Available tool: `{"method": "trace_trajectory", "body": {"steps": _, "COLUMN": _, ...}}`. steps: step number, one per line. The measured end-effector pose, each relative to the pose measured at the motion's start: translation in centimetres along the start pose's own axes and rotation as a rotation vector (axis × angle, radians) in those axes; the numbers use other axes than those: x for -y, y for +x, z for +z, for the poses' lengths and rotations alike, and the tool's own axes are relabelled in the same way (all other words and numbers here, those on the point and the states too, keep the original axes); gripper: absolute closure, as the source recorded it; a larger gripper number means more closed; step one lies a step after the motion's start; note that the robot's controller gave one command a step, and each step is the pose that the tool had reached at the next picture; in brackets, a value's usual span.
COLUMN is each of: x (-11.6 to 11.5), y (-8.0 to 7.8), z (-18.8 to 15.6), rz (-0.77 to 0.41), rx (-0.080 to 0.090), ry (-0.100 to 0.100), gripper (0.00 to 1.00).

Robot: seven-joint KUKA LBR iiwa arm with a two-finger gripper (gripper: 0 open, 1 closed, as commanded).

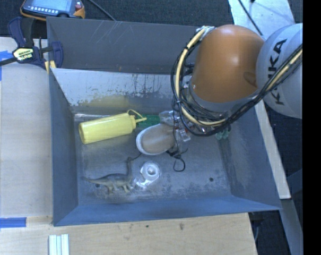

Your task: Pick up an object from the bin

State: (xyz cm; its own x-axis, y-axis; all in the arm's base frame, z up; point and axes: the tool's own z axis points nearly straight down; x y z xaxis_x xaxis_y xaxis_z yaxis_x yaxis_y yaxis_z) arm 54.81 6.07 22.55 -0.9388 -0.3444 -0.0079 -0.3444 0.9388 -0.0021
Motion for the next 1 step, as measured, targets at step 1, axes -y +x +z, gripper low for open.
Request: {"method": "trace_trajectory", "body": {"steps": 1, "x": 2.81, "y": 2.25, "z": 3.71, "rz": -0.021, "rx": -0.004, "ry": -0.002, "gripper": 1.0}}
